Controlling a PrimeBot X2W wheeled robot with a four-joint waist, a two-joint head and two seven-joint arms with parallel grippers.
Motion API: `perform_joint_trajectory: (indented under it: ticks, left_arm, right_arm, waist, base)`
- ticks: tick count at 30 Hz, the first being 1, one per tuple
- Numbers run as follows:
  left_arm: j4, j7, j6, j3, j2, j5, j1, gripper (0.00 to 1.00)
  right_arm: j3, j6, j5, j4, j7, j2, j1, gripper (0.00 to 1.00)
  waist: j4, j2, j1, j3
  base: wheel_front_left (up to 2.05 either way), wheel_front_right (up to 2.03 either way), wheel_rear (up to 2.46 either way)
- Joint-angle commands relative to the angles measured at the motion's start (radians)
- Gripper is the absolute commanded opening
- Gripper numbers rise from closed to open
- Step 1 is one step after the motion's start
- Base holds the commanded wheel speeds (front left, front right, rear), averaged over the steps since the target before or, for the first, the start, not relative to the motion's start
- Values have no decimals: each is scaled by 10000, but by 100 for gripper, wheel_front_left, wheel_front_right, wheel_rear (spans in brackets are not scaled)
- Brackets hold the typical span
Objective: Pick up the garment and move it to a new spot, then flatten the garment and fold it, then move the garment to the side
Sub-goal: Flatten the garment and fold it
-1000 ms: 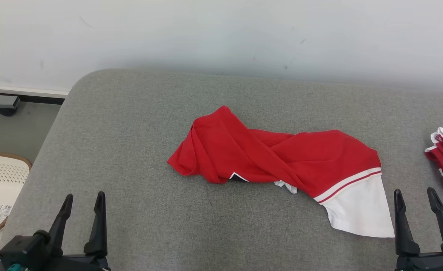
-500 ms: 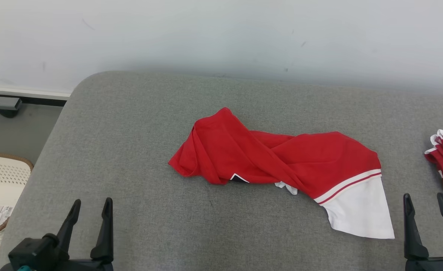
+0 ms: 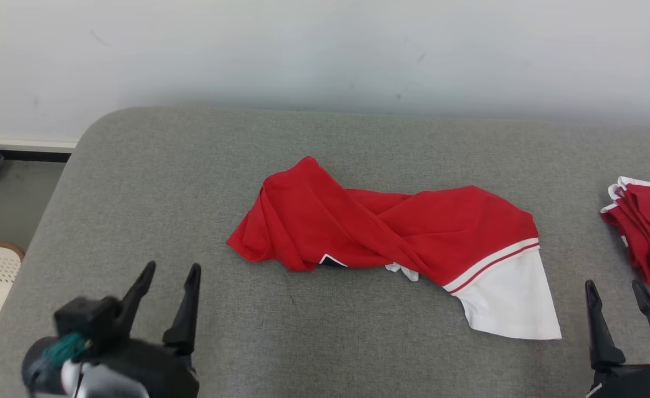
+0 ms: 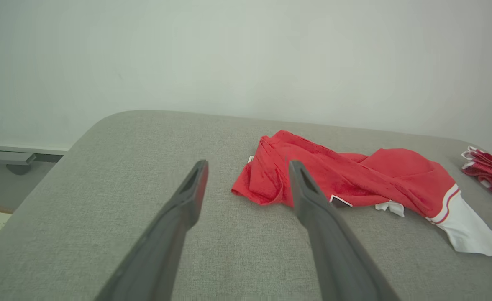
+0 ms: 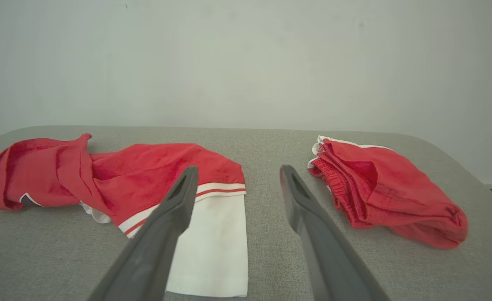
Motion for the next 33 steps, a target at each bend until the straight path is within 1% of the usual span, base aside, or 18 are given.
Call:
perform_joint_trajectory:
  ticks: [1,4,5,6,7,8,10,11,12,13,14,15,21,25,28,33]
  left_arm:
    - [127,250,-35,-49,-30,-22,-212,100]
    - [559,1283,-147,-381,-180,-10,-1136,100]
    - [695,1561,-311,-557,-223,73,-1499,100]
    - [862,1786,-332,-642,-376,96,-1833,100]
    - [1315,2235,-441,-838,-585,83,-2440,100]
    - [1570,2496,-536,-935,-706,34,-2734,100]
    - [2000,2823,-605,-1011,-939,28,-3397,100]
    - [2000,2823,-605,-1011,-939,28,-3397,100]
    - [2383,3026,-702,-1130,-1131,134,-3930,100]
    - [2383,3026,-702,-1130,-1131,134,-3930,100]
    - [2602,3123,-713,-1157,-1221,141,-4149,100]
    - [3009,3384,-759,-1247,-1395,167,-4616,100]
    - [4273,4054,-973,-1462,-1824,297,-6008,100]
    - [5092,4219,-1131,-1433,-2044,314,-6887,100]
    - [5719,4386,-1166,-1334,-2109,322,-7566,100]
    - [6728,5000,-1148,-1456,-2067,551,-8595,100]
  right_arm:
    - [-72,1,64,-64,237,-36,-117,100]
    - [-199,1,281,-228,1388,-33,-344,100]
    - [-229,1,291,-281,1812,-33,-431,100]
    - [-280,1,333,-328,2227,-36,-506,100]
    - [-368,1,241,-410,3087,-34,-618,100]
    - [-379,1,165,-496,3482,-33,-698,100]
    - [-414,1,273,-680,4146,-39,-946,100]
    - [-414,1,273,-680,4146,-39,-946,100]
    - [-370,1,352,-833,4713,-31,-1091,100]
    - [-370,1,352,-833,4713,-31,-1091,100]
    - [-371,1,395,-901,4958,-33,-1168,100]
    - [-277,1,391,-1059,5411,-33,-1321,100]
    - [287,1,334,-1393,6367,-33,-1405,100]
    - [697,1,185,-1540,6679,-31,-1373,100]
    - [1097,1,146,-1668,6729,-31,-1634,100]
    - [1936,1,68,-1761,6792,-34,-1944,100]
  waist:
    - [-61,0,0,18]
    - [-114,0,0,83]
    - [-142,0,0,159]
    - [-156,0,0,203]
    - [-207,0,0,296]
    - [-241,0,0,342]
    - [-364,0,0,500]
    - [-364,0,0,500]
    - [-498,0,0,676]
    - [-498,0,0,676]
    - [-562,0,0,767]
    - [-694,0,0,979]
    - [-1117,0,0,1583]
    - [-1399,0,0,1957]
    - [-1673,0,0,2376]
    - [-2097,0,0,2897]
  base:
    - [0,0,0]
    - [0,0,0]
    - [0,0,0]
    - [0,0,0]
    - [0,0,0]
    - [0,0,0]
    - [0,0,0]
    - [0,0,0]
    - [0,0,0]
    - [0,0,0]
    - [0,0,0]
    - [0,0,0]
    - [0,0,0]
    - [0,0,0]
    - [0,0,0]
    - [0,0,0]
